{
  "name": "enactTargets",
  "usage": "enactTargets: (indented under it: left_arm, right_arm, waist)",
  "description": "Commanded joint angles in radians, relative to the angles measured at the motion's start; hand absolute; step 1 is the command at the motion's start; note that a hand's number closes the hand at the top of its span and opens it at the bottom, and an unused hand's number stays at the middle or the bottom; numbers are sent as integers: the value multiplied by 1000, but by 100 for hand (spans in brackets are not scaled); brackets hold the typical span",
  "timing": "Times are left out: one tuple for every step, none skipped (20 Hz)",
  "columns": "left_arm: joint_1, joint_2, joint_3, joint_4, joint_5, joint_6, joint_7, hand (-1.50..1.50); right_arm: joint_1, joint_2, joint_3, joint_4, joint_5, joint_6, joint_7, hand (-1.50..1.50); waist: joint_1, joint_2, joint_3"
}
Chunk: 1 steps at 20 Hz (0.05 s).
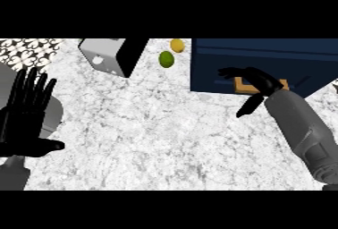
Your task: Pick up the cup, place it into the drawer and close the drawer
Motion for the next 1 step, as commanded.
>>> enactTargets:
  left_arm:
    - [-27,-14,-4,29,-22,14,-4,-150]
  right_arm:
    - [-48,-24,-11,53,24,-112,112,-150]
  waist:
    - [11,33,5]
